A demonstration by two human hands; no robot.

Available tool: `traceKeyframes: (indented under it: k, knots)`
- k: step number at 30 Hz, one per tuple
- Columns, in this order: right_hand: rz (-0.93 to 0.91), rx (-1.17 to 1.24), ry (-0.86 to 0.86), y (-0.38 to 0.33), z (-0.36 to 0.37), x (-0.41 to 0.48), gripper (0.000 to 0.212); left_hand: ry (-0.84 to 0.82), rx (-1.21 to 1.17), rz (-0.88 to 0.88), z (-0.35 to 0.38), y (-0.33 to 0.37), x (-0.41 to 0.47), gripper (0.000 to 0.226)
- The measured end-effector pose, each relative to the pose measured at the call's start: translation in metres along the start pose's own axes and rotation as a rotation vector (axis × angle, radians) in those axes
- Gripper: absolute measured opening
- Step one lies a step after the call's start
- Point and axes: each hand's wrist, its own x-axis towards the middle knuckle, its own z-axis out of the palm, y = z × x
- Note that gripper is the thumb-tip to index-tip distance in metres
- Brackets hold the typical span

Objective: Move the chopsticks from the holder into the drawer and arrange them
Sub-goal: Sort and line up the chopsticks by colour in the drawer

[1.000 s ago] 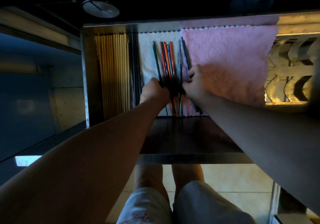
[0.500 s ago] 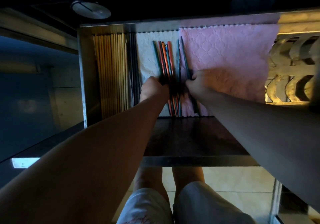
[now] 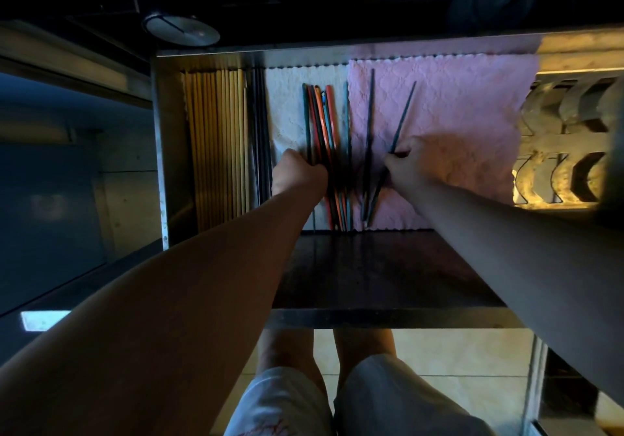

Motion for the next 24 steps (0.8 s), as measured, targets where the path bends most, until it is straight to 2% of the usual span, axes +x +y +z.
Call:
traceKeyframes:
  k: [4, 6, 11, 16, 24]
  knots:
    - [-0.002, -0.079, 0.021, -0.005, -0.002, 0.001, 0.006, 0.002, -0.1, -0.037, 0.0, 0.0, 0.001, 0.03]
    - [0.015, -0.057, 0.035, -0.011, 0.0, 0.001, 0.011, 0.009, -0.191, -0.073, 0.001, 0.0, 0.002, 0.031]
    - [-0.019, 0.046, 0.051, -0.022, 0.01, 0.002, 0.006, -0.023, -0.39, -0.126, 0.006, 0.0, 0.0, 0.023]
    - [0.031, 0.047, -0.004, -0.026, 0.017, 0.005, 0.005, -0.021, -0.396, -0.156, 0.008, 0.003, 0.002, 0.022]
    - [0.08, 0.062, -0.078, -0.033, 0.029, 0.003, 0.037, -0.029, -0.401, -0.153, 0.003, 0.001, 0.003, 0.013]
